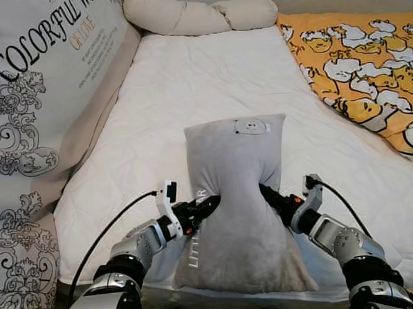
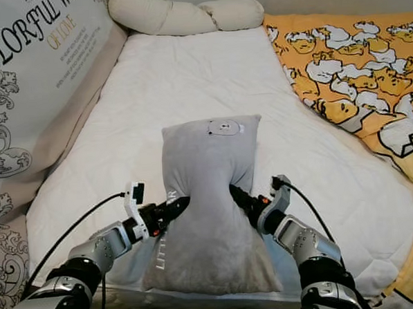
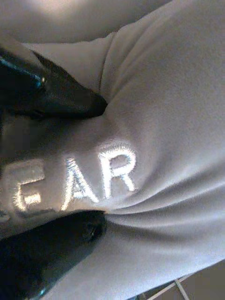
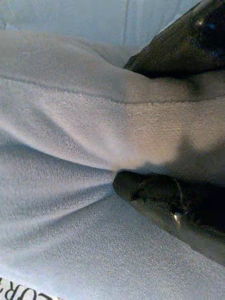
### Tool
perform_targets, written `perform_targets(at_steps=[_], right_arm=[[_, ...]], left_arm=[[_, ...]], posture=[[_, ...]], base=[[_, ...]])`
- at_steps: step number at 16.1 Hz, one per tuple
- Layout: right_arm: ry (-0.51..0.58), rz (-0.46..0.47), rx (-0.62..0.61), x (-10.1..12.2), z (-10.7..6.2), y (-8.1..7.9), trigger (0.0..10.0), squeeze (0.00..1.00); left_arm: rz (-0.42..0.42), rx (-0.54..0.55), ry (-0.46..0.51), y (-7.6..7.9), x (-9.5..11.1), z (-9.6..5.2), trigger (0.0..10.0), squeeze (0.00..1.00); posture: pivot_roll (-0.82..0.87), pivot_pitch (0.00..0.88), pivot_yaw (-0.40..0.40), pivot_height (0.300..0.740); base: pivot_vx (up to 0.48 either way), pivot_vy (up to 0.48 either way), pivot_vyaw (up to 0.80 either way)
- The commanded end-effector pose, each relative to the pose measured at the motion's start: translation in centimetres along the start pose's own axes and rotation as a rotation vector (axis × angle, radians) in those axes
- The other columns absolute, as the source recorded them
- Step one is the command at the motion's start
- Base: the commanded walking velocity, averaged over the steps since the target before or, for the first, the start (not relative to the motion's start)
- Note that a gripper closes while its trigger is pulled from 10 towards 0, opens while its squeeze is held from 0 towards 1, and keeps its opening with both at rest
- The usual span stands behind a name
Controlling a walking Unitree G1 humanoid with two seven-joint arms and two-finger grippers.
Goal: Clean up the room
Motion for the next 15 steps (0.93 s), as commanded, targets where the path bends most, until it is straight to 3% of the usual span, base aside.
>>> perform_targets(at_steps=[1, 9, 10, 11, 12, 15], right_arm=[[-0.042, -0.019, 0.055, -0.6, 1.1, -1.4, 0.0, 0.00], [-0.021, -0.050, 0.040, -0.2, 1.4, -1.6, 0.0, 0.00], [-0.005, -0.061, 0.042, 0.2, 1.6, -1.9, 0.0, 0.00], [0.099, -0.133, 0.092, 2.8, 2.4, -4.6, 0.0, 0.00], [0.135, -0.152, 0.105, 3.6, 2.5, -5.5, 0.0, 0.00], [0.173, -0.165, 0.124, 3.6, 2.3, -6.7, 0.0, 0.00]], left_arm=[[0.042, -0.043, -0.037, 1.0, -0.1, 1.0, 0.0, 0.00], [0.085, -0.054, -0.003, 1.5, 1.1, 1.3, 0.0, 0.00], [0.146, -0.030, -0.024, 1.5, 1.4, 1.5, 0.0, 0.00], [0.292, -0.057, 0.123, 4.1, 6.9, 2.2, 0.0, 0.00], [0.335, -0.068, 0.177, 5.2, 8.5, 2.2, 0.0, 0.00], [0.385, -0.062, 0.210, 6.1, 9.1, 2.1, 0.0, 0.00]], posture=[[-0.04, 0.000, 0.033, 0.740], [-0.03, 0.000, 0.028, 0.740], [-0.03, 0.000, 0.028, 0.740], [-0.01, 0.000, 0.039, 0.740], [-0.01, 0.000, 0.041, 0.740], [0.00, 0.000, 0.044, 0.740]], base=[[0.000, 0.000, 0.00], [0.000, 0.000, 0.00], [0.000, 0.000, 0.00], [0.000, 0.000, 0.00], [0.000, 0.000, 0.00], [0.000, 0.000, 0.00]])
Point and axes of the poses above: a point about 5 cm out from each wrist's last joint towards the gripper, its own z axis pointing out of the wrist towards the gripper, its own x axis along the axis of the wrist's last joint, y = z × x, the point moved 3 cm from there along z, pointing out of the wrist towards the gripper, and after that the axes turned 6 degrees about -z, right-handed, at the moved point
